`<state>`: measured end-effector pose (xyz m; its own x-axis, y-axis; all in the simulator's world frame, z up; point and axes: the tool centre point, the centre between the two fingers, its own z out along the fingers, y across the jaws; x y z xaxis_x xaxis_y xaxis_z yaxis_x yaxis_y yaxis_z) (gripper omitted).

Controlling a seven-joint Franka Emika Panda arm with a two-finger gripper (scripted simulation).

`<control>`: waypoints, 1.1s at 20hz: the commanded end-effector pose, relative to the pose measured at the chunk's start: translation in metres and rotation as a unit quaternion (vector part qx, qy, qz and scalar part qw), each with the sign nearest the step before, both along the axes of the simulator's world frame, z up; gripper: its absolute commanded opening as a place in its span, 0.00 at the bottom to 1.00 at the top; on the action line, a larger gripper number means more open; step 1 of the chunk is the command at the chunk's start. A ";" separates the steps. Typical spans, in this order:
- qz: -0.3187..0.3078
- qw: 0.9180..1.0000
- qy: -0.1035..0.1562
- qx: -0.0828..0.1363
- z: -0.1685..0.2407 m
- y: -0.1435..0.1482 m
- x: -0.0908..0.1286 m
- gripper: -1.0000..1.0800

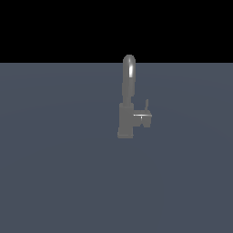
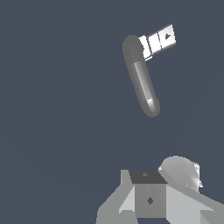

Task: Turn on the faucet by rotating a designated handle.

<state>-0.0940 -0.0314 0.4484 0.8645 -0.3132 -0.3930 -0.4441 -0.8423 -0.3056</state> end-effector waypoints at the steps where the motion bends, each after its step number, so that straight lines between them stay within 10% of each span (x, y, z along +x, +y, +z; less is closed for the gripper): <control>1: -0.018 0.999 0.018 0.019 -0.008 -0.006 0.013 0.00; 12: -0.100 0.984 0.098 0.105 -0.052 -0.032 0.066 0.00; 22: -0.181 0.948 0.178 0.192 -0.108 -0.058 0.106 0.00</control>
